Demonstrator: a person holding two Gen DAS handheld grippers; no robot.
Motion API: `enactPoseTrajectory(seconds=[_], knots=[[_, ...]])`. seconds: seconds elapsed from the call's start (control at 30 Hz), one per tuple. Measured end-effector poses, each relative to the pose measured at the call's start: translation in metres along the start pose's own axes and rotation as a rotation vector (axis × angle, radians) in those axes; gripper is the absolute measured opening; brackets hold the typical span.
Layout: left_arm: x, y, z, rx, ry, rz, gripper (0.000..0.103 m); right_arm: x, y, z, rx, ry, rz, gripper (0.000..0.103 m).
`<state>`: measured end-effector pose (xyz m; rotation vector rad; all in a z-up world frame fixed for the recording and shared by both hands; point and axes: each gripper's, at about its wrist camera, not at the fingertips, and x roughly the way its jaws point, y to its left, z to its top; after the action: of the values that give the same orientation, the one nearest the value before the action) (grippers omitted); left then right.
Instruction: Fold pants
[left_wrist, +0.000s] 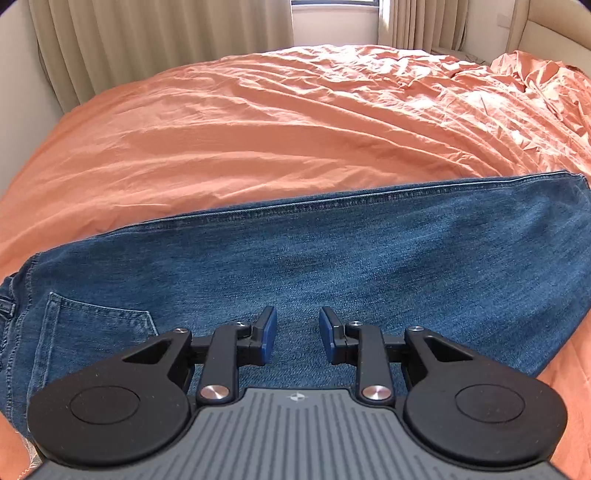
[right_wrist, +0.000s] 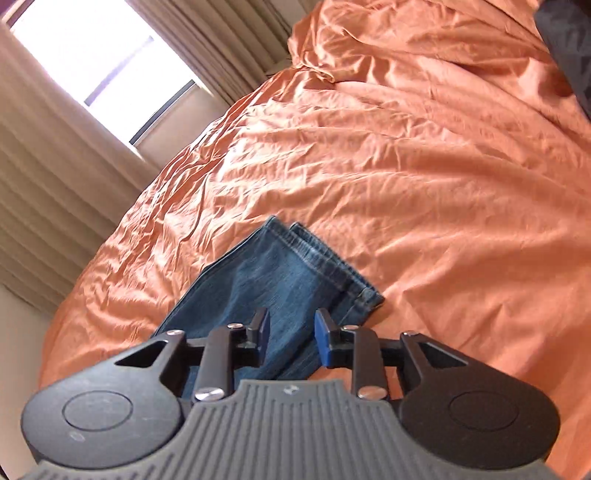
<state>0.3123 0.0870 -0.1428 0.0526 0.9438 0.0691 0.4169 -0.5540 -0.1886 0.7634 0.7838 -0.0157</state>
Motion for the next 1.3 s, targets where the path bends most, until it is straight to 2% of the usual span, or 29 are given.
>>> enactPoseTrajectory(seconds=[0.17, 0.33, 0.37, 0.4, 0.43, 0.57, 0.63, 0.73, 0.83, 0.93, 1.0, 1.03, 1.07, 1.13, 1.17, 1.2, 1.3], knots=[[0.036, 0.001, 0.006, -0.069, 0.077, -0.016, 0.033, 0.049, -0.033, 0.011, 0.117, 0.02, 0.035, 0.024], [0.049, 0.002, 0.005, -0.072, 0.086, -0.013, 0.033, 0.079, -0.061, 0.008, 0.235, 0.029, 0.086, 0.023], [0.051, 0.003, 0.006, -0.076, 0.086, -0.013, 0.033, 0.081, -0.064, 0.008, 0.243, 0.025, 0.102, 0.021], [0.051, 0.004, 0.006, -0.08, 0.088, -0.014, 0.033, 0.081, -0.064, 0.008, 0.24, 0.02, 0.107, 0.009], [0.052, 0.004, 0.007, -0.084, 0.089, -0.013, 0.033, 0.078, -0.062, 0.009, 0.229, 0.014, 0.103, 0.004], [0.051, 0.001, 0.01, -0.068, 0.083, -0.007, 0.032, 0.039, -0.035, 0.02, 0.117, -0.07, 0.158, 0.0], [0.049, 0.0, 0.01, -0.062, 0.071, -0.01, 0.031, 0.022, -0.022, 0.025, 0.054, -0.087, 0.119, 0.0], [0.048, -0.001, 0.009, -0.061, 0.063, -0.015, 0.031, 0.032, -0.026, 0.019, 0.004, -0.048, 0.002, 0.0], [0.046, -0.001, 0.008, -0.069, 0.06, -0.028, 0.031, 0.044, -0.045, 0.007, 0.03, -0.028, -0.038, 0.0], [0.038, -0.006, 0.013, -0.055, 0.046, -0.059, 0.032, 0.05, -0.045, 0.0, 0.007, -0.021, -0.081, 0.0], [0.032, -0.01, 0.017, -0.039, 0.037, -0.076, 0.032, 0.049, -0.044, 0.001, 0.012, -0.016, -0.081, 0.0], [0.029, -0.013, 0.019, -0.03, 0.035, -0.09, 0.032, 0.047, -0.044, 0.003, 0.018, -0.006, -0.071, 0.001], [0.027, -0.017, 0.022, -0.018, 0.032, -0.105, 0.032, 0.043, -0.044, 0.004, 0.028, -0.007, -0.063, 0.01], [0.024, -0.028, 0.028, 0.01, 0.029, -0.125, 0.032, 0.031, -0.044, 0.006, 0.039, -0.011, -0.032, 0.02], [0.023, -0.033, 0.031, 0.022, 0.026, -0.134, 0.032, 0.027, -0.046, 0.005, 0.052, -0.009, -0.009, 0.036], [0.023, -0.039, 0.033, 0.034, 0.022, -0.144, 0.032, 0.023, -0.048, 0.003, 0.074, -0.002, 0.014, 0.041], [0.027, -0.056, 0.038, 0.06, 0.016, -0.166, 0.033, 0.026, -0.06, -0.005, 0.184, 0.029, 0.089, 0.041]])
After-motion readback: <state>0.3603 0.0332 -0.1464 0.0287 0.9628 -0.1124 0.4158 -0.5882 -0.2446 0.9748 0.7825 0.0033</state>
